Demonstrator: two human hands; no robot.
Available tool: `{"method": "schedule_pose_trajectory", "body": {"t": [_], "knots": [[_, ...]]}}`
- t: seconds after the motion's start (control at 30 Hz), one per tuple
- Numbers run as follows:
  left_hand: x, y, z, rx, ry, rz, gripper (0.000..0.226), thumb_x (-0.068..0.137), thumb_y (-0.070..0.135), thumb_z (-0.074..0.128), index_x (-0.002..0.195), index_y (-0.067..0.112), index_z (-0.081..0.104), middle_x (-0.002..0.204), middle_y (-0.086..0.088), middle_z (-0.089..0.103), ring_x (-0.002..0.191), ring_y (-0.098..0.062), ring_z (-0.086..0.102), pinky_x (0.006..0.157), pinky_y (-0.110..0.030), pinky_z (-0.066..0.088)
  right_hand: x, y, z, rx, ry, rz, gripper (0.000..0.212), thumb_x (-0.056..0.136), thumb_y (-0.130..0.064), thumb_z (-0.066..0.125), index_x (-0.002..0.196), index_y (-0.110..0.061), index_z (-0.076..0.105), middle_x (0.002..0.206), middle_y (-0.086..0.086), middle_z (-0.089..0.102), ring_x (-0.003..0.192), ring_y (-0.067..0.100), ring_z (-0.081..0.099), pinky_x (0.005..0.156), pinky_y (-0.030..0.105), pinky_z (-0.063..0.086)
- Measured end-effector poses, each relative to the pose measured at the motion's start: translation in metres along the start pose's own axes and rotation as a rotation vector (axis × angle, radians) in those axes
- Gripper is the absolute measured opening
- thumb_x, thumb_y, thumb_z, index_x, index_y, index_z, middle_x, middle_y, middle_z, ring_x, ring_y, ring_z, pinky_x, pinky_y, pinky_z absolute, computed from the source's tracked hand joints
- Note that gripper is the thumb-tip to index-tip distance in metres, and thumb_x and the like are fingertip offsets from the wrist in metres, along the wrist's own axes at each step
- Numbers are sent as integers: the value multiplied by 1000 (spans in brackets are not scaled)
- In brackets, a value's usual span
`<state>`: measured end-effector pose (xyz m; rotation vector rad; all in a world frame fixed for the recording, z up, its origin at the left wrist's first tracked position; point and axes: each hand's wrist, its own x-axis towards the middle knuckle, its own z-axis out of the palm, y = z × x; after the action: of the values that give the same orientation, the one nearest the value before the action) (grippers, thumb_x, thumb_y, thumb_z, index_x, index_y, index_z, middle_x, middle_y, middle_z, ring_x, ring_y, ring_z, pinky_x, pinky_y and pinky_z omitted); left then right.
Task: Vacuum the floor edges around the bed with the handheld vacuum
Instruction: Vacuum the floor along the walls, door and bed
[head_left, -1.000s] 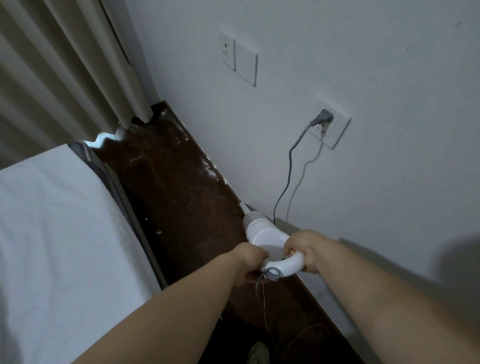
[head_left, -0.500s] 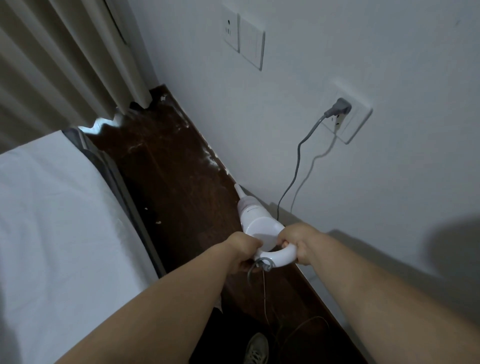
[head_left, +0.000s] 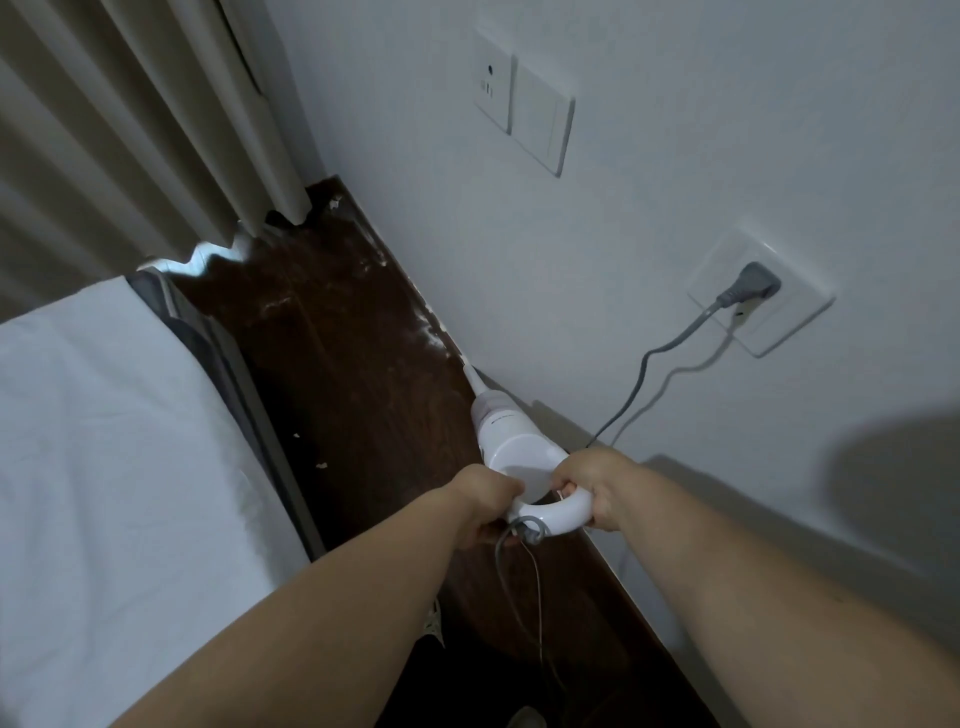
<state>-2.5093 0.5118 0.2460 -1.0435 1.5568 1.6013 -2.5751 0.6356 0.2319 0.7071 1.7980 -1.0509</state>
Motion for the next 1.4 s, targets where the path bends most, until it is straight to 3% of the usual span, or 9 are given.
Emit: {"method": "schedule_pose_trajectory", "body": {"t": [0.13,0.27,0.43,0.6,0.9,1.0,1.13,1.23,1.4], "knots": [[9,11,-13,18,-15,-4,34,98,12,48,127,-5,45,111,-22,60,79,-25,63,60,-32,56,5,-17,7,-10,7,11,13,83,8,53,87,-4,57,76,12,53,58,17,48,52,30,43],[14,20,-23,5,-28,-10,33,98,12,47,127,-5,44,99,-18,59,85,-27,63,71,-38,56,6,-31,11,7,4,18,14,84,9,51,82,-4,55,70,11,52,56,16,47,53,28,43],[15,27,-30,11,-39,-17,35,99,12,47,129,-5,43,112,-22,58,88,-28,62,64,-35,56,7,-41,15,17,4,26,14,84,9,52,82,-4,55,70,11,52,55,16,47,51,29,43],[19,31,-39,11,-31,-12,34,99,13,46,128,-6,43,109,-22,58,75,-25,61,56,-32,55,12,-49,24,-1,-5,16,14,84,10,52,79,-4,54,72,12,51,58,18,47,58,31,45],[40,50,-78,18,-1,-11,37,99,15,47,131,-3,42,117,-22,59,79,-24,63,57,-29,56,39,-82,53,-19,4,-18,22,80,10,54,98,-2,59,88,15,57,72,22,54,62,32,48],[50,56,-92,8,-6,-23,37,99,15,47,131,-3,42,118,-23,58,85,-27,64,65,-34,57,44,-96,63,-36,6,-27,24,81,8,55,102,-3,59,82,13,54,65,19,50,60,30,46],[64,60,-113,23,-3,-35,39,98,16,48,133,-2,43,119,-22,58,103,-33,64,82,-43,58,47,-112,80,-40,7,10,10,83,6,54,86,-3,57,74,10,53,58,16,47,54,28,43],[65,62,-121,20,-34,-53,38,99,15,47,134,0,42,122,-21,56,101,-31,63,74,-38,57,45,-115,87,-22,11,4,12,84,7,54,81,-4,55,74,11,53,59,16,48,55,28,44],[64,74,-135,30,-83,-44,38,100,15,46,134,0,41,120,-21,57,82,-24,62,62,-32,56,39,-126,91,3,23,-13,12,85,8,52,82,-3,55,71,11,52,58,17,48,53,28,43]]}}
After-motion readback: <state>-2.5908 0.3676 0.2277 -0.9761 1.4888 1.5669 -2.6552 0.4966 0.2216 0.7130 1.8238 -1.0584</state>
